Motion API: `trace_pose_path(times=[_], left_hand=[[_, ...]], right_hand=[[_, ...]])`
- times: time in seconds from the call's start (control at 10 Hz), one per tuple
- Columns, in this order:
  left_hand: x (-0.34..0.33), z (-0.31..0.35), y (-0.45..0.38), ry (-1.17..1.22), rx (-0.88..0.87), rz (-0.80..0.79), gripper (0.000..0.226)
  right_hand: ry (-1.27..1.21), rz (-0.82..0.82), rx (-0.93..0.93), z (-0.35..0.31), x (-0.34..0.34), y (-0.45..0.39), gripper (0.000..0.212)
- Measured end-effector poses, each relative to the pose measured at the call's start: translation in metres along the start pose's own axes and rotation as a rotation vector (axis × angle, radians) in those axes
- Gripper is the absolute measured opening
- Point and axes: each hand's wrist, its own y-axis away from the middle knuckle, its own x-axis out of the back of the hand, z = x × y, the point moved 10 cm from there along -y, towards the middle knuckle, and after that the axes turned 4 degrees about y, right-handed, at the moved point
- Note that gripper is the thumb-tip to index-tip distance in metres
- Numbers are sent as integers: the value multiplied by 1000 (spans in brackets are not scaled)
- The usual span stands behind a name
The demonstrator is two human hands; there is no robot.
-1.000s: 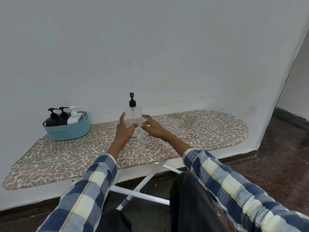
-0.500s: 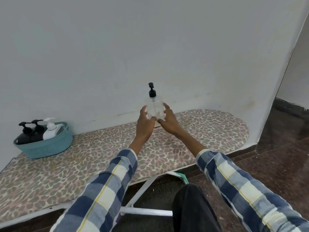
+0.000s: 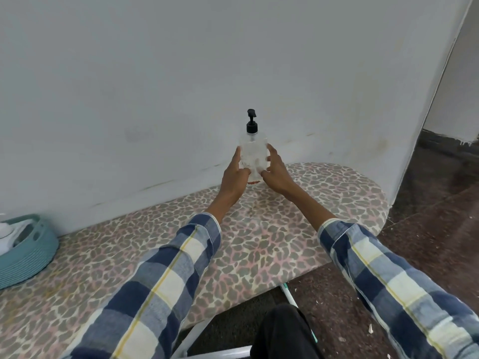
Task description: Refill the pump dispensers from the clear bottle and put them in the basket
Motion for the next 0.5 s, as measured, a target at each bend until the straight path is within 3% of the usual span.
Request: trace_pose_path(times=[0.4, 0.5], left_hand=[[-4, -7, 1, -122, -50, -24, 85], [7, -3, 15, -259, -89, -18, 85]], right_hand=[[80, -59, -7, 2, -12, 5, 92], [118, 19, -26, -18, -6, 24, 82]])
